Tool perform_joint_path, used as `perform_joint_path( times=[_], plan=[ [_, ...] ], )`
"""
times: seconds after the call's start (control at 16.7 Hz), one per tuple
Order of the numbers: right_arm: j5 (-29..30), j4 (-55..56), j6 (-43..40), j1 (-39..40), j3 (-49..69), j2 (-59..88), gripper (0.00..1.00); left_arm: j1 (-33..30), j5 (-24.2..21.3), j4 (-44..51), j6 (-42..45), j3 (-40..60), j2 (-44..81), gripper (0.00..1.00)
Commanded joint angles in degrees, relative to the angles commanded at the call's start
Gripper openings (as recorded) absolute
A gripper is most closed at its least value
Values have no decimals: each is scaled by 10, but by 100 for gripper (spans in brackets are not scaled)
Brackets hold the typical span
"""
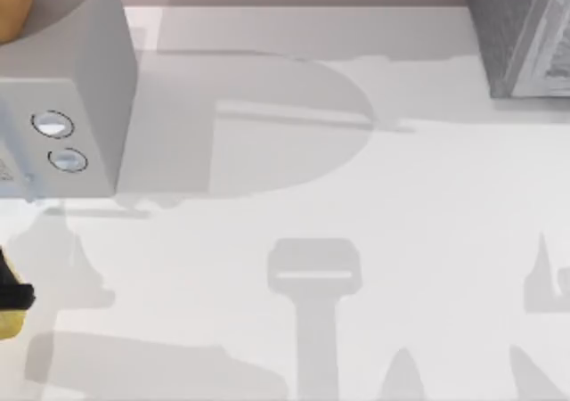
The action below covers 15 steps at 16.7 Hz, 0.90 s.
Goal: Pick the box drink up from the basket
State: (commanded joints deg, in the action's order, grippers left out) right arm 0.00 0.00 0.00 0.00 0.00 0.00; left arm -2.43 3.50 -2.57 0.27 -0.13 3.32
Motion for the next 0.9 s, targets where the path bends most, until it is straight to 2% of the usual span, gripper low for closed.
perform_joint_path(
  times=[0.24, 0.66, 0.9],
  plan=[
    [0, 0, 0, 0, 0, 0, 100, -78, 107, -90, 14, 7, 80, 0],
    [0, 0, 0, 0, 0, 0, 100, -256, 355, -297, 43, 24, 265, 0],
    [0, 0, 0, 0, 0, 0, 100, -344, 478, -399, 56, 31, 358, 0]
  ],
)
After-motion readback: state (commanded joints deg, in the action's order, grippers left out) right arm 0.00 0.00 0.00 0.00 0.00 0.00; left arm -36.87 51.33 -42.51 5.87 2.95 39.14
